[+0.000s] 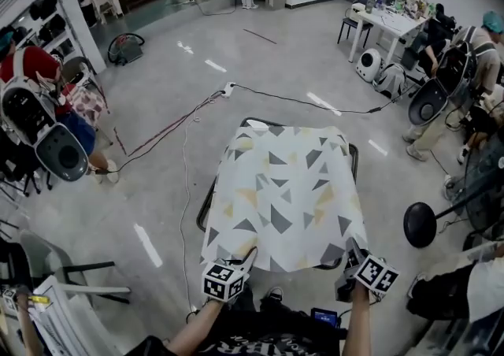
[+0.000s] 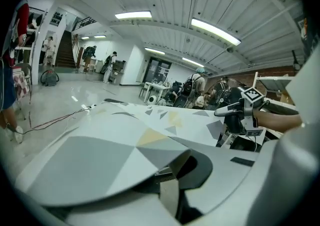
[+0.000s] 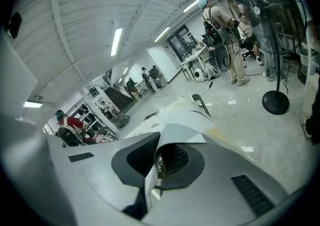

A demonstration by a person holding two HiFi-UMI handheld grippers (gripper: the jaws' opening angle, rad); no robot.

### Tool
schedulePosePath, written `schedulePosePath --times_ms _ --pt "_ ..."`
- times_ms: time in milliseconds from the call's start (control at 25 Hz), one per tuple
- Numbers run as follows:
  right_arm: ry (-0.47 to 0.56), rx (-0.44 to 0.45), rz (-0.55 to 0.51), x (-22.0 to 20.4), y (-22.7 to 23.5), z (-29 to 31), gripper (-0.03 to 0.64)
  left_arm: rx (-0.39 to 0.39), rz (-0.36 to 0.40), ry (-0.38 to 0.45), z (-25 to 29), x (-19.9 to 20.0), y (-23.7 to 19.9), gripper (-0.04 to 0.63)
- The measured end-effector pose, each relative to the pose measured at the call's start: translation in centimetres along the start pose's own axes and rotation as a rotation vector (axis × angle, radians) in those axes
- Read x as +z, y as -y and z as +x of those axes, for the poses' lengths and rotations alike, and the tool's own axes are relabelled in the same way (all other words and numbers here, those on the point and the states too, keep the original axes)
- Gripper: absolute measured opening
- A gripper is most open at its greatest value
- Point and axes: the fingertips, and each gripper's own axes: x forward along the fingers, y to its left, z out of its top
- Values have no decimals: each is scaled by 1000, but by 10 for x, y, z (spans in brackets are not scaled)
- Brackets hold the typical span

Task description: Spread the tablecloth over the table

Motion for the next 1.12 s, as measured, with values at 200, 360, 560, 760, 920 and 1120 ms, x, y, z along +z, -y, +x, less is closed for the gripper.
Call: schedulePosePath --times_ms 200,360,560,760,920,1120 --pt "-100 -22 57 -52 45 3 18 46 -59 -83 9 -55 -2 43" --pt "-158 -63 41 -74 63 12 18 65 -211 -122 15 -83 -16 34" --pt "-202 -124 -36 -97 82 24 18 117 -125 -203 28 -114 -25 31" --pt "-245 -198 -148 -118 90 43 18 179 -111 -246 44 -128 -37 31" --pt "-264 -244 -178 -134 104 52 18 219 -108 -286 51 -148 -50 31" --pt "-314 -332 -194 -156 130 57 24 245 -157 -315 52 -171 -67 31"
